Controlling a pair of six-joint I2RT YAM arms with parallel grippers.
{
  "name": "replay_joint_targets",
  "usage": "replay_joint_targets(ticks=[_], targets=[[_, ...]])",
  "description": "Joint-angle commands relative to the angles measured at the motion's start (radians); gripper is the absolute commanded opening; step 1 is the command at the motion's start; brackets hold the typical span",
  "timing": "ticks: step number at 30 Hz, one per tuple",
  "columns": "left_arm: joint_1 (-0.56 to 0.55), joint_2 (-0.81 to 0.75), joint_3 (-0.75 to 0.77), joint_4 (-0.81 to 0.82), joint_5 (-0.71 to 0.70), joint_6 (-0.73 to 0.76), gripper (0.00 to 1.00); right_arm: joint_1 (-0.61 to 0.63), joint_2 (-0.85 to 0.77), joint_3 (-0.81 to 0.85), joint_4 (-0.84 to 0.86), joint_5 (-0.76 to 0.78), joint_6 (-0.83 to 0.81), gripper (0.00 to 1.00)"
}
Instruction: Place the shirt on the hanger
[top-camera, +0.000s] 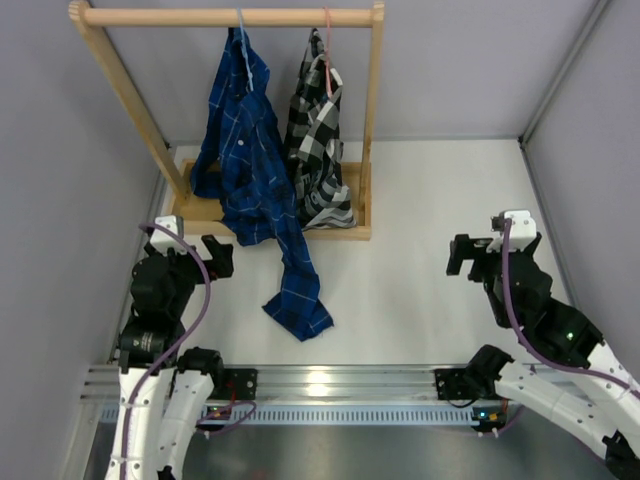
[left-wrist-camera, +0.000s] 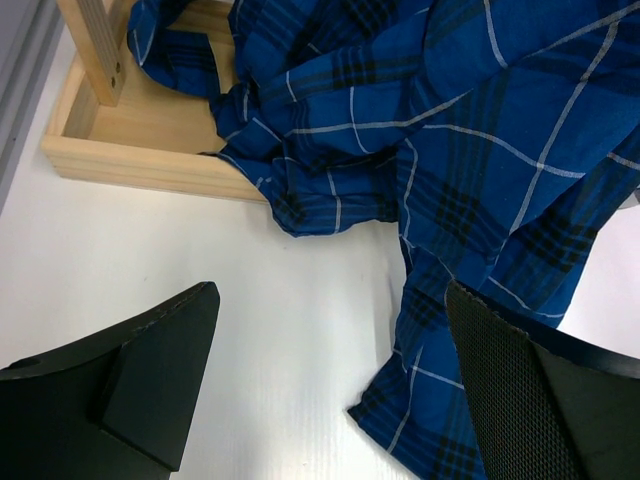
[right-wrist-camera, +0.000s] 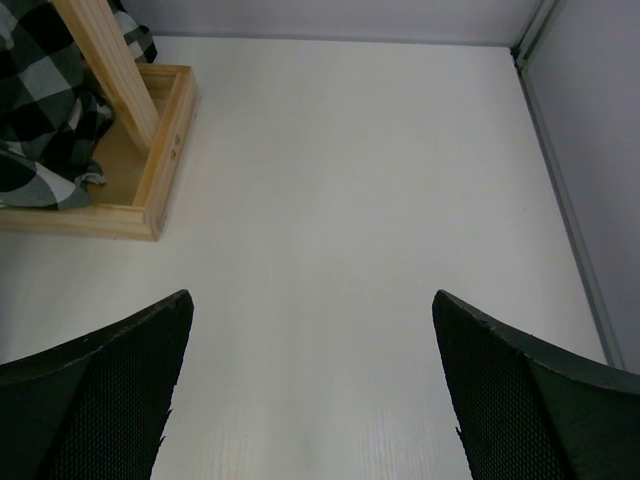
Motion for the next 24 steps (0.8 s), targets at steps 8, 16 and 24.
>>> replay_joint_targets(ticks=[8, 16, 24], targets=[[0.009, 0.038, 0.013, 0.034, 0.041, 0.010, 0.98, -0.012, 0.073, 0.055, 0.063, 0.059, -0.009, 0.99], [0.009, 0.030, 0.010, 0.034, 0.058, 0.009, 0.98, -0.012, -0.007, 0.010, 0.058, 0.036, -0.011, 1.00], [0.009, 0.018, 0.010, 0.034, 0.035, 0.005, 0.98, -0.012, 0.025, 0.038, 0.049, 0.074, 0.003, 0.99]])
